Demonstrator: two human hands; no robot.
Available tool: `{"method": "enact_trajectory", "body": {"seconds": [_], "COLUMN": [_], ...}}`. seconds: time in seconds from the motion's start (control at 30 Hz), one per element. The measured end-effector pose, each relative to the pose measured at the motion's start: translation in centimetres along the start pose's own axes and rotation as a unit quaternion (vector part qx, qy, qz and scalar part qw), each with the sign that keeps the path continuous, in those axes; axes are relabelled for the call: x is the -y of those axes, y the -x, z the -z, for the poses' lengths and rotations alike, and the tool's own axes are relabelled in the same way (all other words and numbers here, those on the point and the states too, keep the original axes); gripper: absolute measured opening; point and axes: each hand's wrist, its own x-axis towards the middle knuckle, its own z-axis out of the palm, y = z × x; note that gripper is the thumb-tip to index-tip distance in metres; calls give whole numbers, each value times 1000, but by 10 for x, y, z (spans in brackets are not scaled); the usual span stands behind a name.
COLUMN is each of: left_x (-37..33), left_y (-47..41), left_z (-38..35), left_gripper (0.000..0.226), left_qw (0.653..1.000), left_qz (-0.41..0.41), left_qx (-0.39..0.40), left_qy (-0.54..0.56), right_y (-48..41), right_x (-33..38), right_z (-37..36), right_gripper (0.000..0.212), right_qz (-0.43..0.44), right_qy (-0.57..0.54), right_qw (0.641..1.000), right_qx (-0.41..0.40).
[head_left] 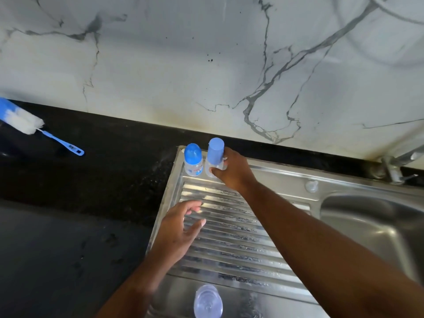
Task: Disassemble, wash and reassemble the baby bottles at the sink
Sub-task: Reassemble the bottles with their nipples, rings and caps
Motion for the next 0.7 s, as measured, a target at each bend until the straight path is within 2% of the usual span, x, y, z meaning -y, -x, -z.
{"method": "enact_trajectory", "body": {"seconds": [0.23,0.37,0.53,0.7], "left_x": [0,-6,-12,-17], "left_y": [5,15,35,63], "left_z": [3,7,8,9], "left_gripper": [41,39,37,32], "left_qw": [1000,1000,999,1000], "left_qz": [-1,4,6,7], "left_qx": [6,6,11,3], "left_qy": [7,21,30,27], "right_y": [18,51,113,184], "right_x": [-2,-17,-33,-29], "right_z": [7,11,13,8], "right_gripper": [59,73,59,42], "right_qz": [2,-43,-50,-12], "right_qy": [-7,-21,-59,-98], "right_qw": [1000,999,996,995], "right_qx": [-5,-25,-52,-18]}}
